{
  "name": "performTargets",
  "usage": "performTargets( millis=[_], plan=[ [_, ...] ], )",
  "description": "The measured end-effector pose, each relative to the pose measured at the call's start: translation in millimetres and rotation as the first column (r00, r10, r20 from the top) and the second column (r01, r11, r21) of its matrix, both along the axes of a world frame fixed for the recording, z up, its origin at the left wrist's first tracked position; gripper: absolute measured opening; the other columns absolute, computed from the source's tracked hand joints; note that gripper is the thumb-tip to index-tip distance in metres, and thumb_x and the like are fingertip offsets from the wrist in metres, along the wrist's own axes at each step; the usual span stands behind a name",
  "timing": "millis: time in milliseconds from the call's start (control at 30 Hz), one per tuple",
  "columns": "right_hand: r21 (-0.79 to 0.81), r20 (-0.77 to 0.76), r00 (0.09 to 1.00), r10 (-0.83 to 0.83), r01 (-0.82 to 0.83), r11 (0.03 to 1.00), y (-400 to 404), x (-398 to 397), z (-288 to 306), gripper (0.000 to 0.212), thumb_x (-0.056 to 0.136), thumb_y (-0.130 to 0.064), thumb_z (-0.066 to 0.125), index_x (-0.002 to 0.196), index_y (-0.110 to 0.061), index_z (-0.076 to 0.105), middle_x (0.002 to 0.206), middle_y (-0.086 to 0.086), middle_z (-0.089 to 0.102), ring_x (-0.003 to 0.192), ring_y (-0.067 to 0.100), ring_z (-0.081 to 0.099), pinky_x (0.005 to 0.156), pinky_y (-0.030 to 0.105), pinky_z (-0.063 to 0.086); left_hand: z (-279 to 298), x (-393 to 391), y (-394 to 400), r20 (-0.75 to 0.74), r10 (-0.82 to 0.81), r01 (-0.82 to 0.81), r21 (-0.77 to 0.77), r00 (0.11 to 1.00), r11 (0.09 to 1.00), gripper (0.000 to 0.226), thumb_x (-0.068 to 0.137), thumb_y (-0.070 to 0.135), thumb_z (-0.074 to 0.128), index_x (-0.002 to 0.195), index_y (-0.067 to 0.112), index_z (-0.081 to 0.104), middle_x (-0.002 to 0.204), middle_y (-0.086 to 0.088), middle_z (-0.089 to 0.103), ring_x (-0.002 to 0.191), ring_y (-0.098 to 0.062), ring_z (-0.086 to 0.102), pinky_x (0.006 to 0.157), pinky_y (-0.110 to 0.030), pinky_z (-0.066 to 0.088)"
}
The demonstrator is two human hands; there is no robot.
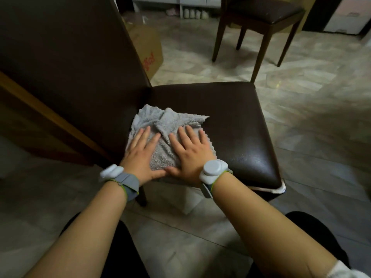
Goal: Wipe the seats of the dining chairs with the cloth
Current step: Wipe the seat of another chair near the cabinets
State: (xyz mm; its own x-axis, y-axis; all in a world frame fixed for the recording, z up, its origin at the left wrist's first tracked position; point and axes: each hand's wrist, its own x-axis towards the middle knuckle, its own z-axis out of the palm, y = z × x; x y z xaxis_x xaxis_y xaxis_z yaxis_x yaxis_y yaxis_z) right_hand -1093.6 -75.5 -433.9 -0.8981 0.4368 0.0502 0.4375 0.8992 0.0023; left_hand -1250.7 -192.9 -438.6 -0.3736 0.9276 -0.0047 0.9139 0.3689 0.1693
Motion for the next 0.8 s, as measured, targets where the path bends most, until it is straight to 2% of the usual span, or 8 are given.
performTargets(
  millis=[133,200,300,433,533,600,667,800],
  plan=[
    [-0.015,-0.026,1.0,-0.004,0.003,1.0,15.3,25.7,1.1,0.097,0.077,-0.082,0.031,0.153,-0.024,0.015,0.16,0.011,0.016,0.148,0.032,0.008,0.119,0.054,0.005,-0.2,15.7,11.8,-0.111,-0.037,0.029,-0.07,0.993,0.997,0.119,0.055,0.091,0.028,0.151,0.03,-0.005,0.16,-0.004,-0.011,0.145,-0.018,-0.018,0.117,-0.048,-0.008],
    [-0.02,-0.036,0.998,-0.048,0.048,0.999,22.5,42.4,3.2,0.098,0.076,-0.085,0.029,0.153,-0.025,0.016,0.16,0.01,0.015,0.148,0.031,0.008,0.119,0.053,0.006,4.2,29.5,25.0,-0.173,-0.083,0.058,-0.143,0.981,0.988,0.117,0.059,0.091,0.031,0.15,0.031,-0.012,0.16,-0.005,-0.011,0.145,-0.02,-0.019,0.115,-0.053,-0.011],
    [-0.032,-0.065,0.992,-0.112,0.11,0.993,35.2,69.4,3.7,0.097,0.077,-0.085,0.028,0.152,-0.024,0.024,0.158,0.01,0.022,0.148,0.03,0.014,0.119,0.053,0.011,14.8,51.9,52.4,-0.176,-0.175,0.139,-0.199,0.969,0.97,0.119,0.063,0.087,0.043,0.149,0.029,-0.015,0.16,-0.005,-0.013,0.146,-0.023,-0.018,0.115,-0.056,-0.01],
    [-0.093,-0.084,0.978,-0.19,0.182,0.979,57.3,94.7,7.1,0.089,0.082,-0.08,0.011,0.152,-0.026,0.02,0.16,0.005,0.015,0.149,0.024,0.007,0.12,0.047,0.005,21.5,68.5,88.8,-0.113,-0.285,0.26,-0.198,0.952,0.945,0.115,0.062,0.092,0.031,0.148,0.033,-0.015,0.16,-0.002,-0.014,0.146,-0.02,-0.018,0.114,-0.057,-0.009],
    [-0.168,-0.023,0.968,-0.251,0.244,0.955,84.3,93.8,13.8,0.087,0.079,-0.076,0.002,0.153,-0.031,0.008,0.162,-0.001,0.002,0.149,0.018,-0.005,0.121,0.042,-0.002,23.6,68.9,122.3,-0.062,-0.292,0.277,-0.183,0.954,0.943,0.106,0.064,0.093,0.021,0.148,0.037,-0.012,0.16,0.001,-0.014,0.146,-0.017,-0.018,0.114,-0.055,-0.012],
    [-0.196,0.0,0.955,-0.298,0.292,0.936,110.6,85.6,16.1,0.091,0.075,-0.081,-0.002,0.152,-0.034,0.004,0.162,-0.004,-0.002,0.149,0.016,-0.008,0.121,0.041,-0.003,24.3,63.0,148.4,-0.044,-0.275,0.265,-0.161,0.961,0.951,0.102,0.065,0.093,0.016,0.148,0.039,-0.009,0.16,0.003,-0.013,0.146,-0.015,-0.017,0.114,-0.055,-0.012],
    [-0.206,0.02,0.941,-0.336,0.333,0.92,139.4,74.6,16.1,0.092,0.074,-0.085,0.0,0.152,-0.036,0.003,0.162,-0.005,-0.003,0.148,0.015,-0.009,0.121,0.04,-0.002,23.0,54.5,174.1,-0.043,-0.247,0.238,-0.146,0.968,0.96,0.1,0.065,0.092,0.014,0.148,0.04,-0.007,0.16,0.004,-0.011,0.146,-0.015,-0.015,0.114,-0.055,-0.01],
    [-0.231,0.073,0.912,-0.404,0.41,0.883,199.9,43.9,14.7,0.077,0.088,-0.075,0.02,0.152,-0.037,0.001,0.162,-0.003,-0.007,0.148,0.017,-0.01,0.121,0.042,-0.002,22.3,31.9,226.6,-0.041,-0.191,0.185,-0.134,0.981,0.974,0.095,0.069,0.09,0.015,0.148,0.042,-0.005,0.161,0.005,-0.009,0.147,-0.016,-0.012,0.114,-0.056,-0.008]
  ],
)
